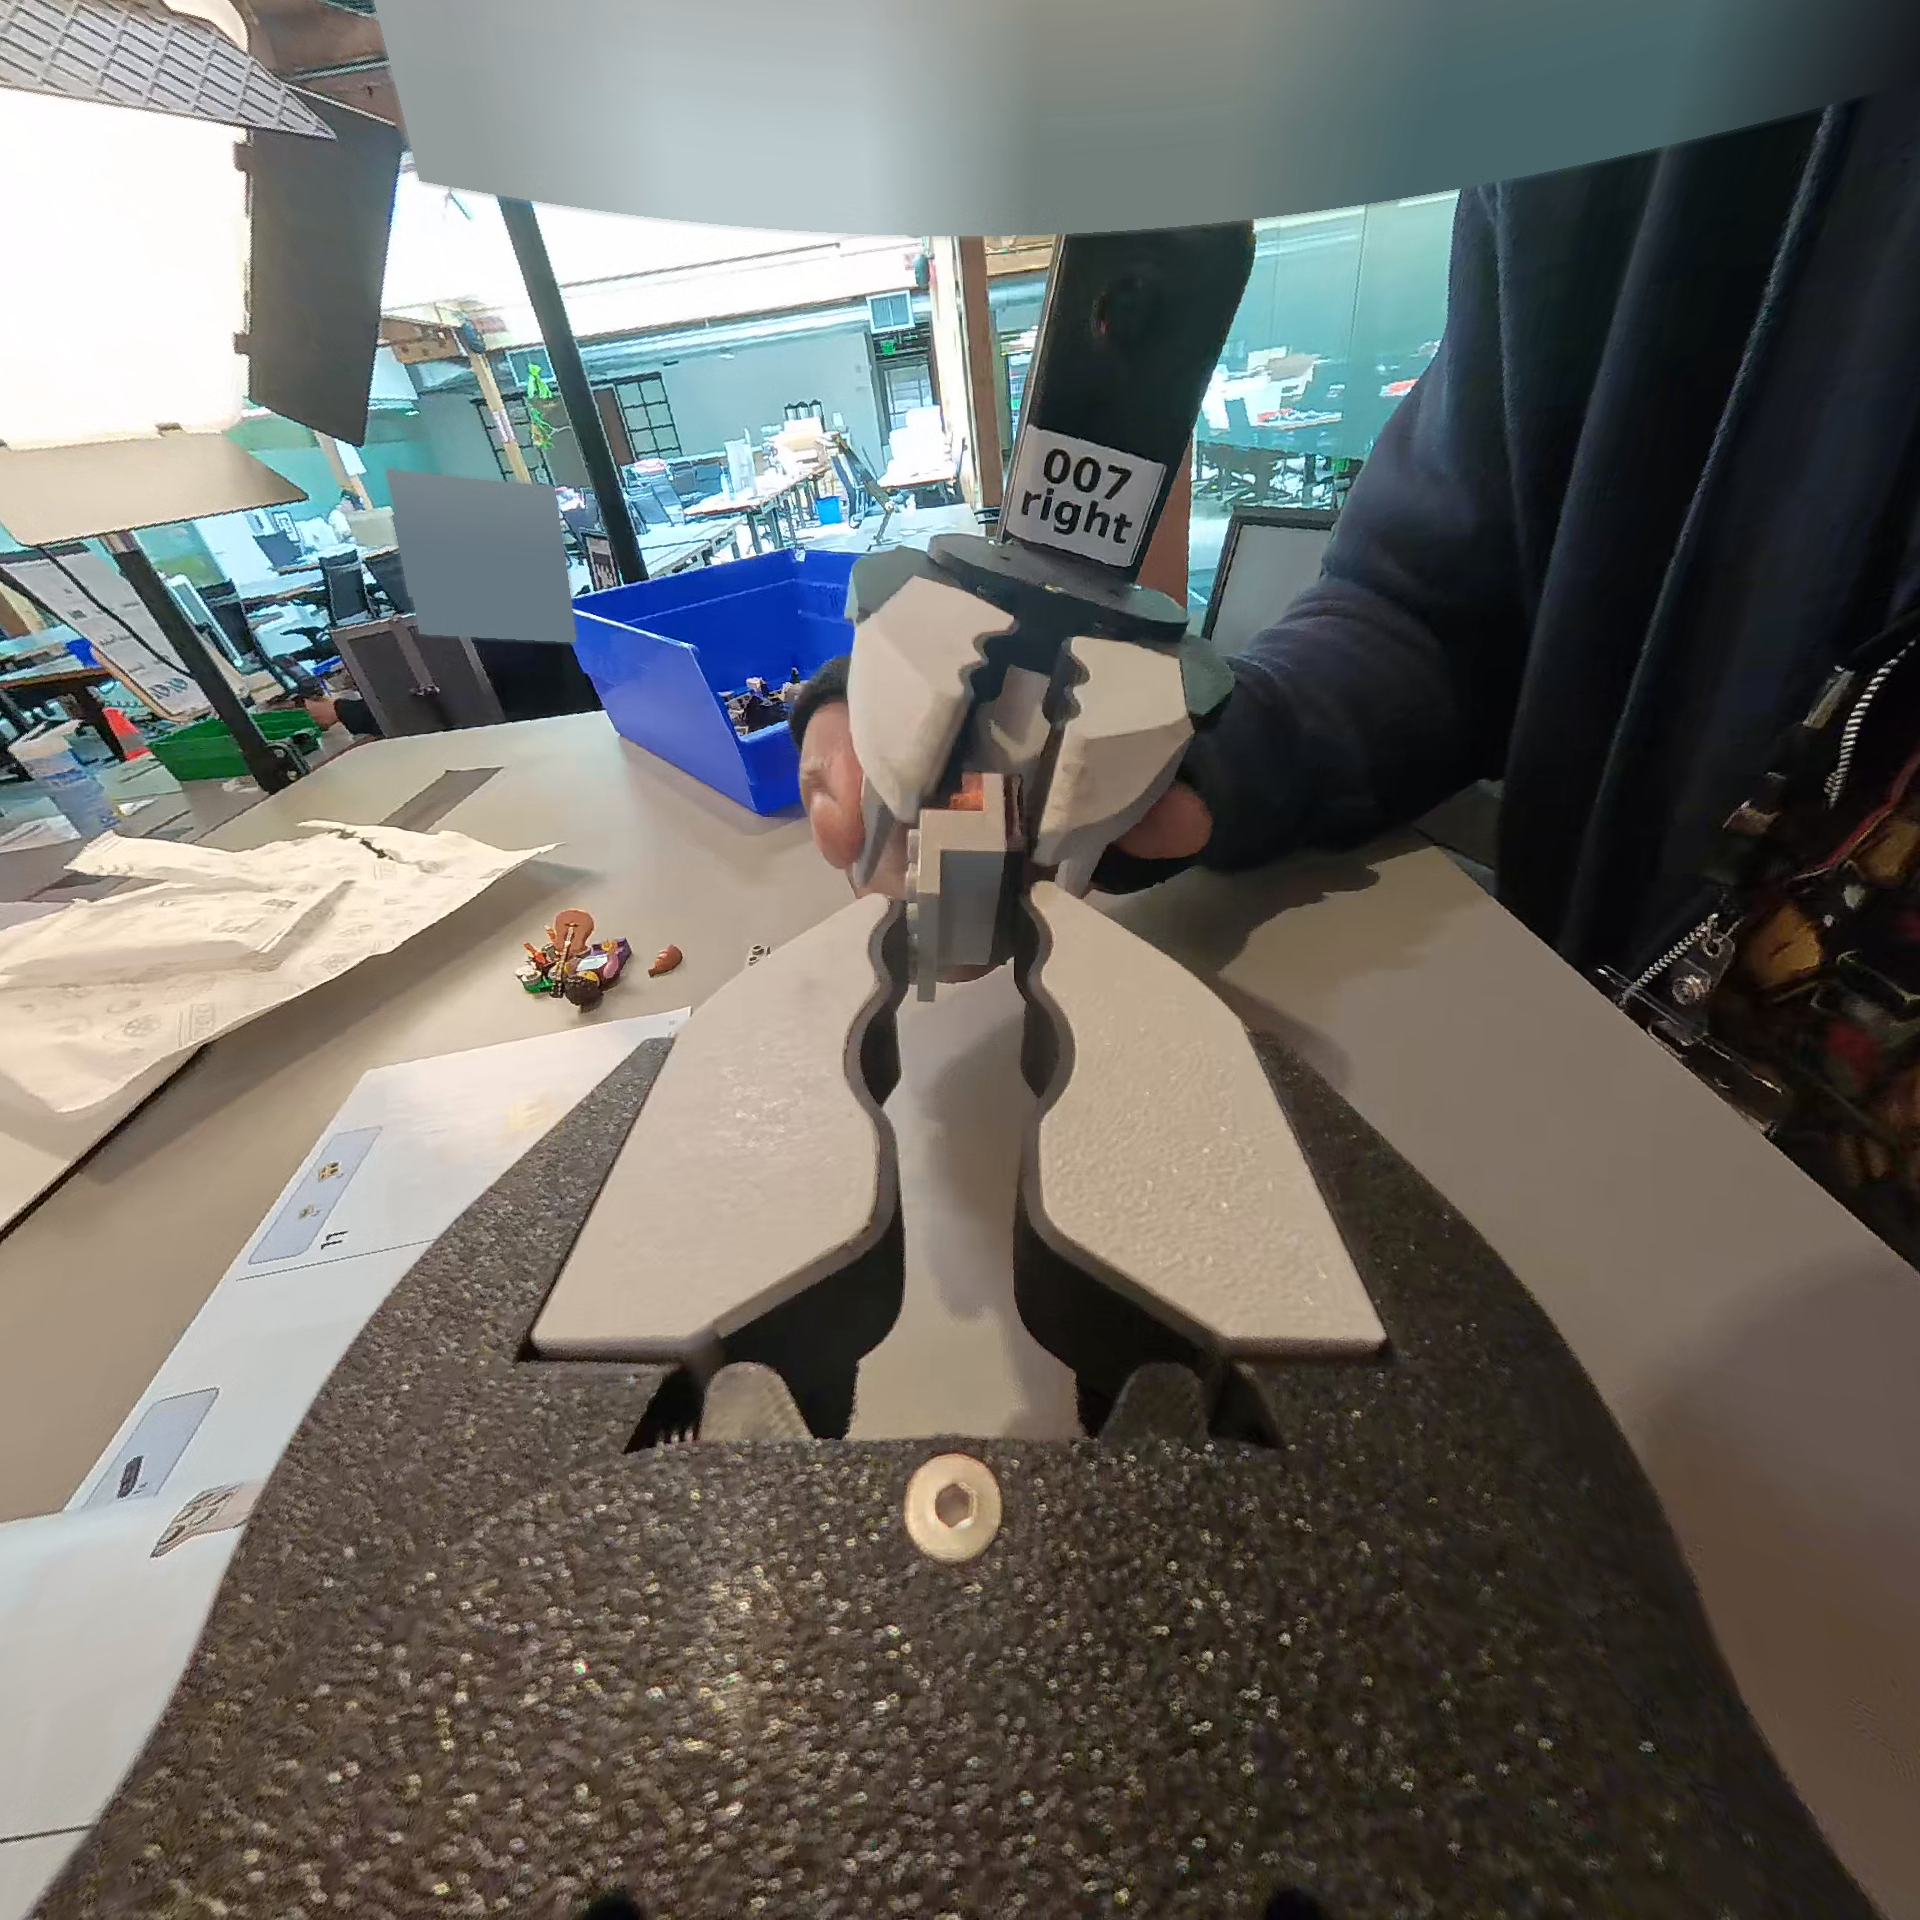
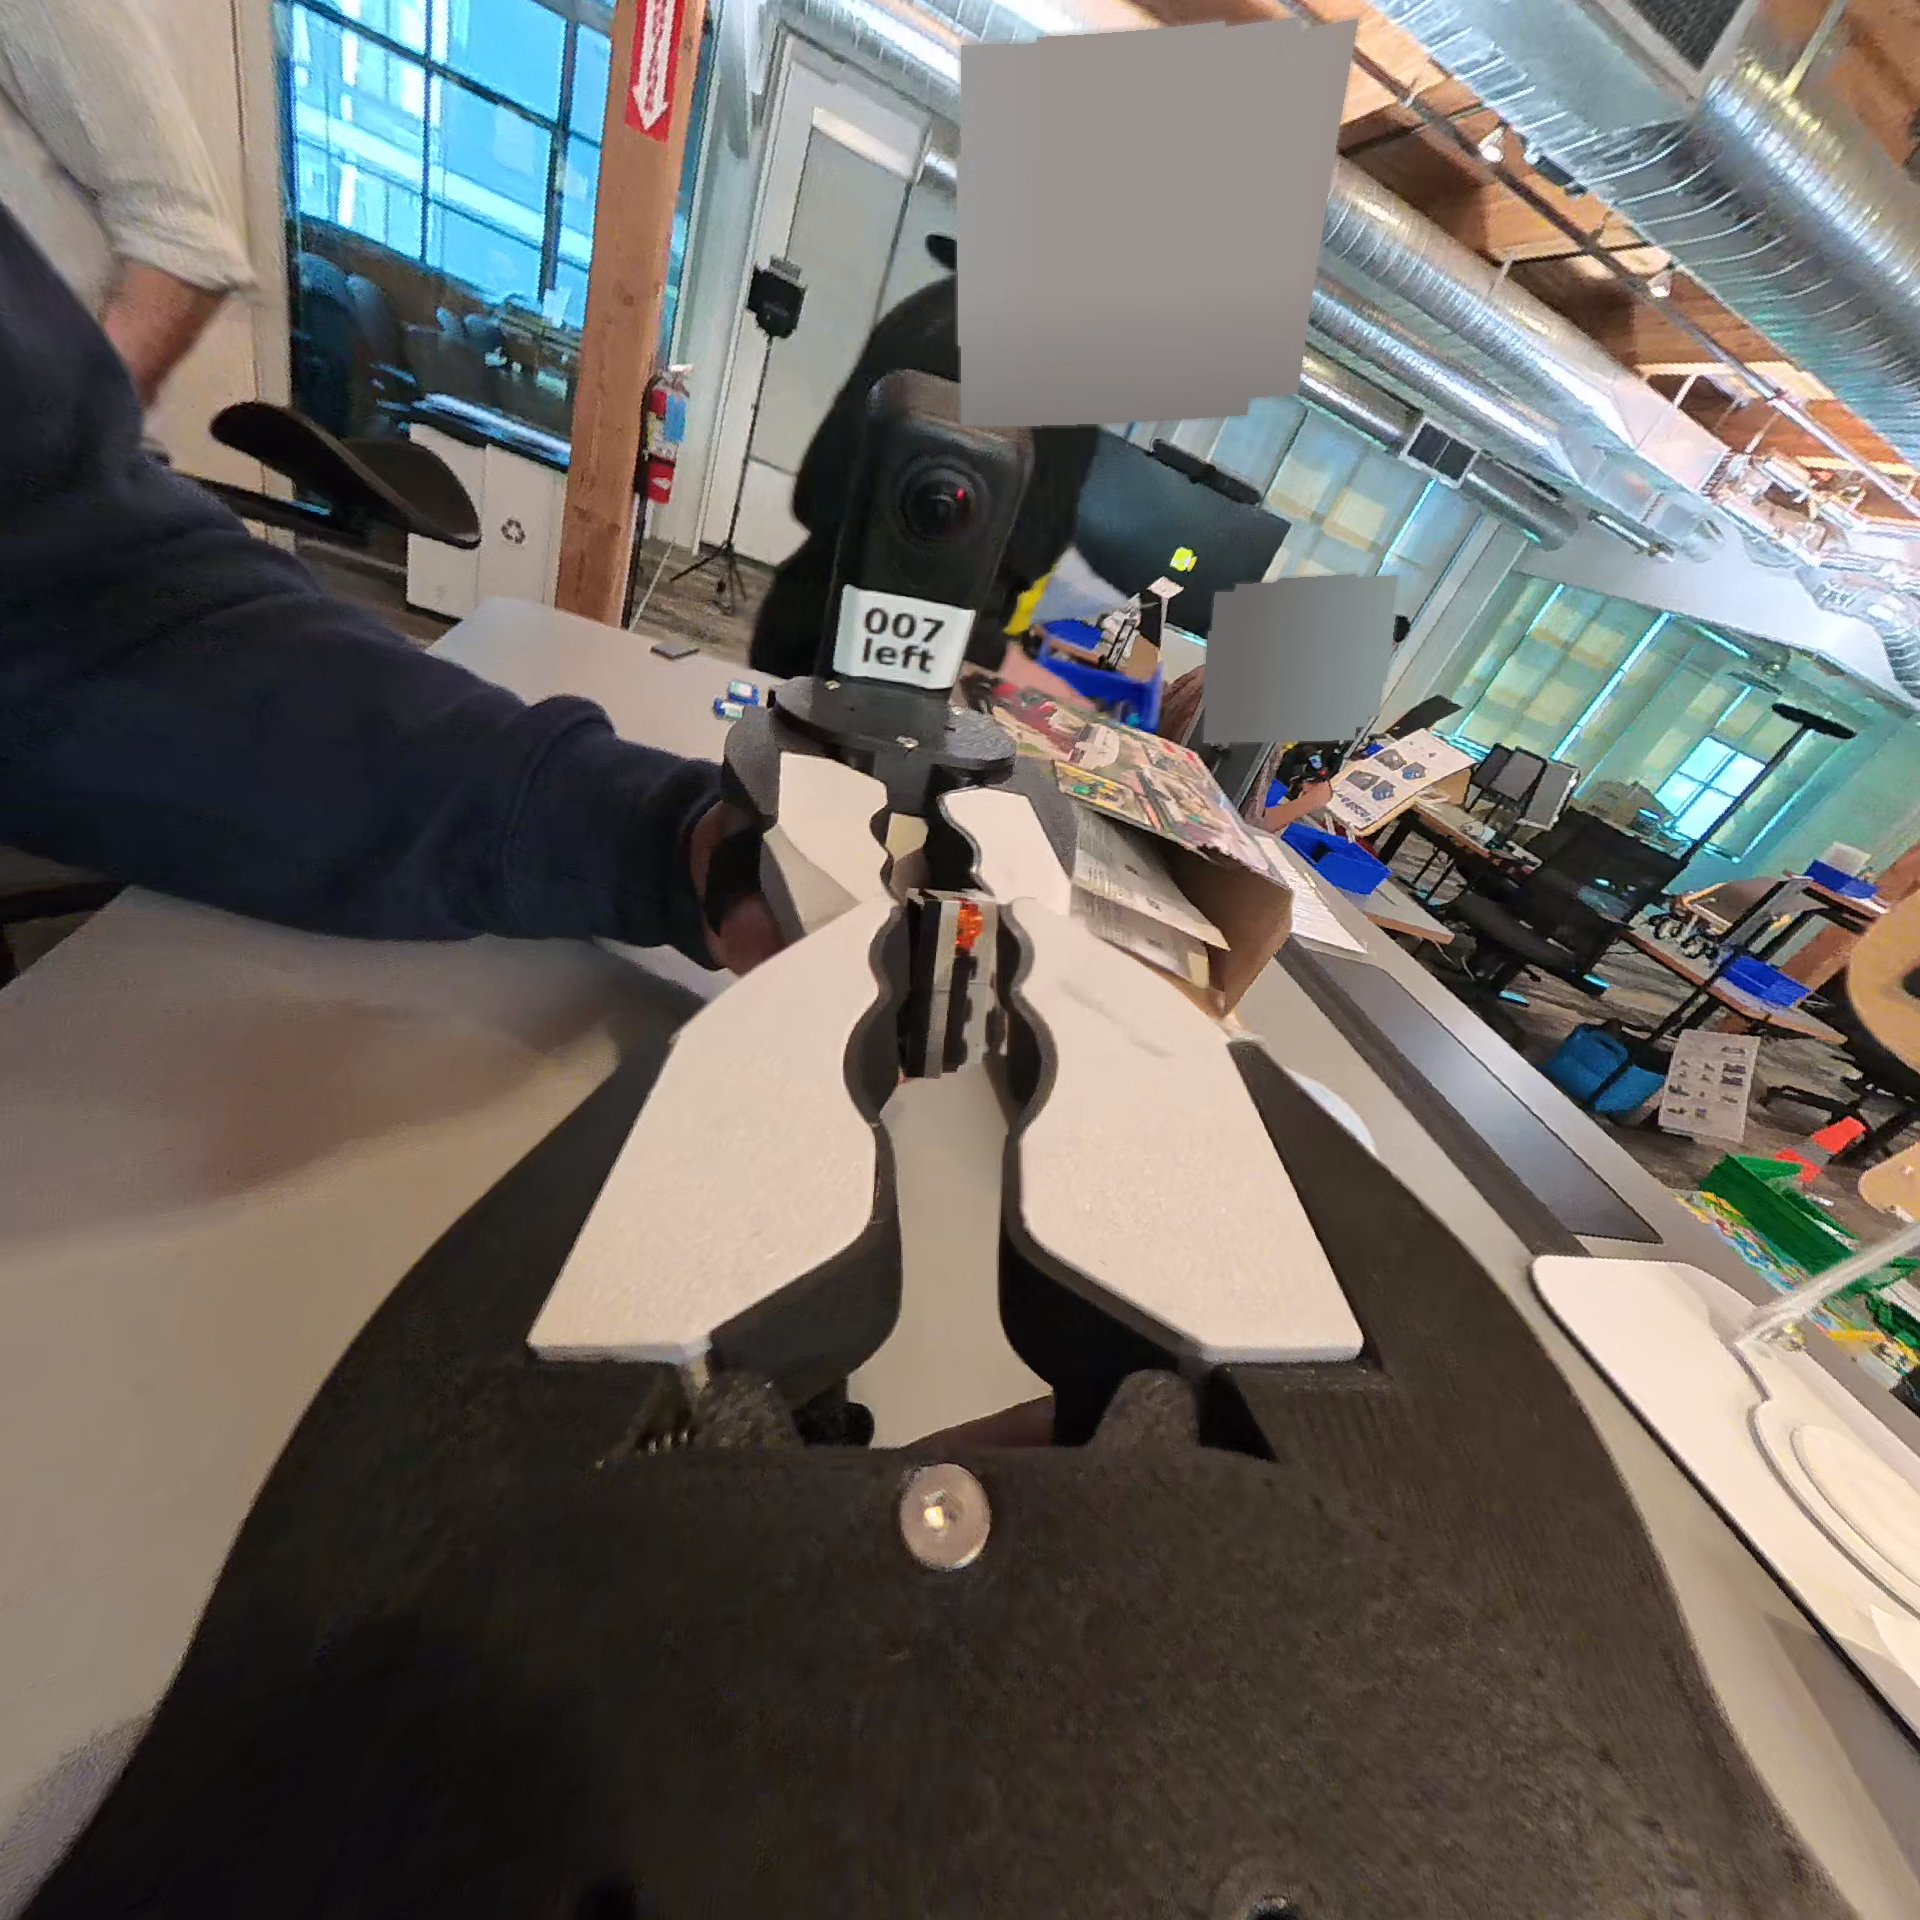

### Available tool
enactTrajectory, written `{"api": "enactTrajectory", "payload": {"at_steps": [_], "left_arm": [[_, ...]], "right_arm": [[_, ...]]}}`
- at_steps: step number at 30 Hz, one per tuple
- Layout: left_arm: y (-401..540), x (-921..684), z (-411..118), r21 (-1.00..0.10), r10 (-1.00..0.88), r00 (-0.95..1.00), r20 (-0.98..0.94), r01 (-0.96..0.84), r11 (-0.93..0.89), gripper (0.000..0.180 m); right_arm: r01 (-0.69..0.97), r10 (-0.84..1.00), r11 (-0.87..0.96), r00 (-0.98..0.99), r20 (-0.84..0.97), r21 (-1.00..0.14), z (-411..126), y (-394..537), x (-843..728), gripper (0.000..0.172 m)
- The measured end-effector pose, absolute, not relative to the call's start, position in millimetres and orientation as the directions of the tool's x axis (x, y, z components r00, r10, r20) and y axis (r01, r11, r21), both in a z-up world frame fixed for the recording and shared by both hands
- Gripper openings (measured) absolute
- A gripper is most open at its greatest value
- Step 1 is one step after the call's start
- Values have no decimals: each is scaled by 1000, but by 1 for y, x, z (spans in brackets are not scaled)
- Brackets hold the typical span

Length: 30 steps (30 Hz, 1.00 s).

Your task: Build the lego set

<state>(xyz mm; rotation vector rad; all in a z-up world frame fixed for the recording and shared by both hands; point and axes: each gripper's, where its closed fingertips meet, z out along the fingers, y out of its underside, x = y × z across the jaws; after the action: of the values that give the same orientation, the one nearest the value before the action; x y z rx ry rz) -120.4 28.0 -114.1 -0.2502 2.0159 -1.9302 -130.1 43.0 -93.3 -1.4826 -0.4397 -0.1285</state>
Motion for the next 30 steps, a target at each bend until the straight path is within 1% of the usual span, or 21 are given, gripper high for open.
{"api": "enactTrajectory", "payload": {"at_steps": [3,14,15,17,19,21,26,29,30], "left_arm": [[28,-122,-115,-992,-346,-930,-122,106,66,19],[27,-122,-118,-991,-345,-930,-129,106,84,19],[27,-121,-118,-990,-352,-926,-135,112,87,19],[28,-116,-120,-984,-390,-905,-171,134,120,19],[30,-112,-126,-964,-416,-875,-247,178,198,19],[27,-115,-127,-953,-404,-870,-283,209,219,19],[25,-117,-129,-944,-392,-867,-309,230,236,19],[26,-117,-131,-940,-390,-864,-318,233,250,19],[26,-116,-133,-943,-388,-870,-305,217,253,20]], "right_arm": [[345,196,94,913,357,-934,-94,43,-132,13],[310,251,62,915,316,-949,-98,42,-132,11],[325,241,66,912,332,-943,-98,41,-131,12],[407,192,62,891,411,-912,-98,39,-125,12],[444,209,35,873,441,-895,-100,34,-123,22],[455,233,-2,866,442,-890,-107,32,-120,25],[513,308,-60,825,473,-856,-124,31,-126,19],[522,307,-76,823,478,-849,-127,31,-125,15],[534,295,-91,820,490,-840,-129,31,-122,11]]}}
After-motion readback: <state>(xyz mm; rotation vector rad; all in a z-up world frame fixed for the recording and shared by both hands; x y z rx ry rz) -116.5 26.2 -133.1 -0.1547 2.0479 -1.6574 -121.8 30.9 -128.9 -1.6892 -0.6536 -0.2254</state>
